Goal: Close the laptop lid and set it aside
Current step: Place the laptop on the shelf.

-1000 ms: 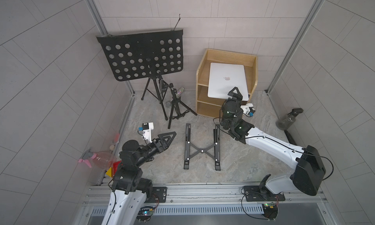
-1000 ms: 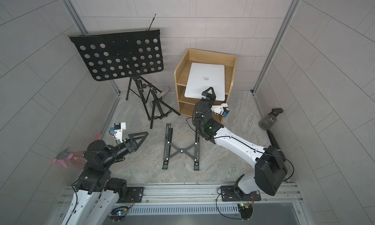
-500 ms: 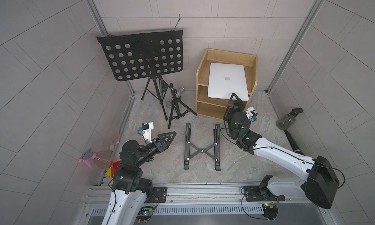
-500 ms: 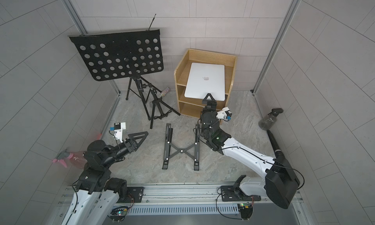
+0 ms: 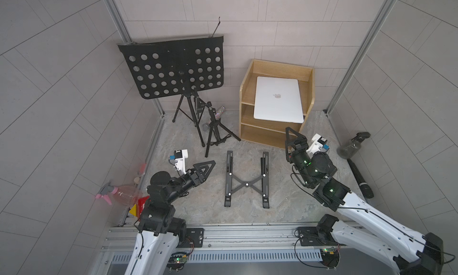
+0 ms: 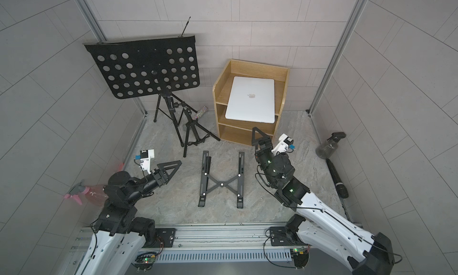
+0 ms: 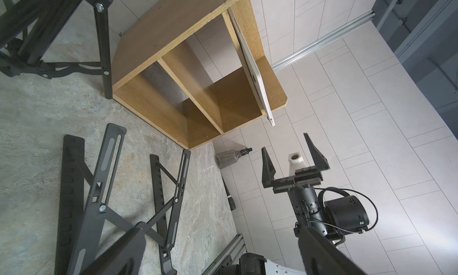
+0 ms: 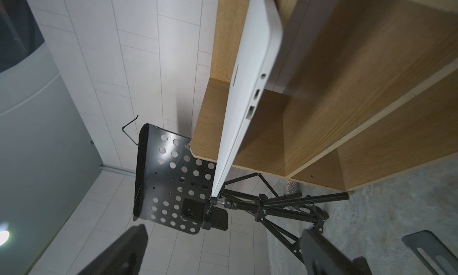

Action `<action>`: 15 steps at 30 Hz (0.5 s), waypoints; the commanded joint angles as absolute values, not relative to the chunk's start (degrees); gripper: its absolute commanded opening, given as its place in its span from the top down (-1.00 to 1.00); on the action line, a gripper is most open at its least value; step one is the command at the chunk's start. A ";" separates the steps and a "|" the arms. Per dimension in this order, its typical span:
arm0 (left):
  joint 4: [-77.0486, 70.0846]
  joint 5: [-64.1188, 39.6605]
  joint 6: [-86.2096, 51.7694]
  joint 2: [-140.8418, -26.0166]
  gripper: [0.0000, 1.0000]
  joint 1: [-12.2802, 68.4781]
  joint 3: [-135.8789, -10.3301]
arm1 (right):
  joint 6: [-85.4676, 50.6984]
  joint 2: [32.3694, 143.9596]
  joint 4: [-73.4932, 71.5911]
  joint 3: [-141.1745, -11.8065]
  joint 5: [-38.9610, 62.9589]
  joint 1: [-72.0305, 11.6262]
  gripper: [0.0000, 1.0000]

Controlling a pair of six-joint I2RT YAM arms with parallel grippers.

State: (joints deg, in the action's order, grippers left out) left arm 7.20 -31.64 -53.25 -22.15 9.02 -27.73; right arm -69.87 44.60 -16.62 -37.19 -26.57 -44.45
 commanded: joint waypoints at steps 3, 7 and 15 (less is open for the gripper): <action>-2.85 -35.63 -55.20 -29.24 -0.97 9.27 -28.04 | -48.26 30.71 3.80 -34.40 -17.00 -43.67 -1.00; -12.71 -37.19 -60.08 -39.50 -0.84 12.48 -30.82 | -28.26 21.26 11.44 -36.34 -13.29 -42.59 -0.94; -17.48 -27.64 -55.78 -64.96 -0.34 30.36 -46.10 | -18.34 34.25 27.65 -53.66 -10.14 -34.11 -0.83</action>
State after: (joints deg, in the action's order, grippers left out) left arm -13.82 -30.57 -58.92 -60.60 26.72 -40.07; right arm -25.67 30.68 18.96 -50.24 -12.38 -36.67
